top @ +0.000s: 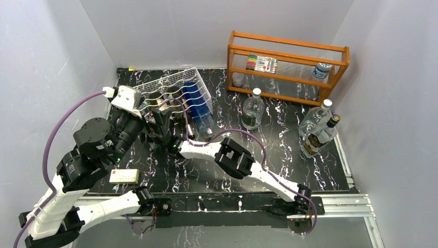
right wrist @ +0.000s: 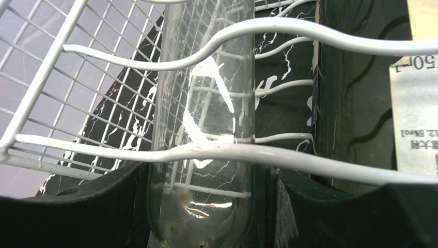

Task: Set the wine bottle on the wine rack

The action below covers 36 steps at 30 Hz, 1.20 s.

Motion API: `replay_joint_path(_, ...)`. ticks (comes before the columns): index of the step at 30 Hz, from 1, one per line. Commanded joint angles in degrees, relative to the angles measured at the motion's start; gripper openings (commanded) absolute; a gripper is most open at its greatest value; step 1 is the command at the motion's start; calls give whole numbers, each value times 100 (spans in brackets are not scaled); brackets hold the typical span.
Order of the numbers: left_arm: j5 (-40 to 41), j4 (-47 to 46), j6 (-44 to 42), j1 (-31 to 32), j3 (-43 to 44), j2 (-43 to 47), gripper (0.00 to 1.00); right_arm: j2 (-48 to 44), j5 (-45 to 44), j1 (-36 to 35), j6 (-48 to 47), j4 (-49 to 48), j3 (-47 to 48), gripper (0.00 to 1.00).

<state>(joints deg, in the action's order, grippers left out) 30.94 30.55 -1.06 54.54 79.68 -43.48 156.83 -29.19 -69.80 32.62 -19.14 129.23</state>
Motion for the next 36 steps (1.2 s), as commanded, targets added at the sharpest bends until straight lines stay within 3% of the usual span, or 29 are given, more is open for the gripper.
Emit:
replay_joint_path(1,88,18,-43,-4,127,67,98,-28,-84,195,19,-608,132,72)
replay_joint_path(11,105,21,-42,-2,118,103,98,-240,7,213,287,-462,-25,82)
replay_joint_path(36,19,10,-2,-5,296,130,98,-2038,258,204,693,-1314,-2106,83)
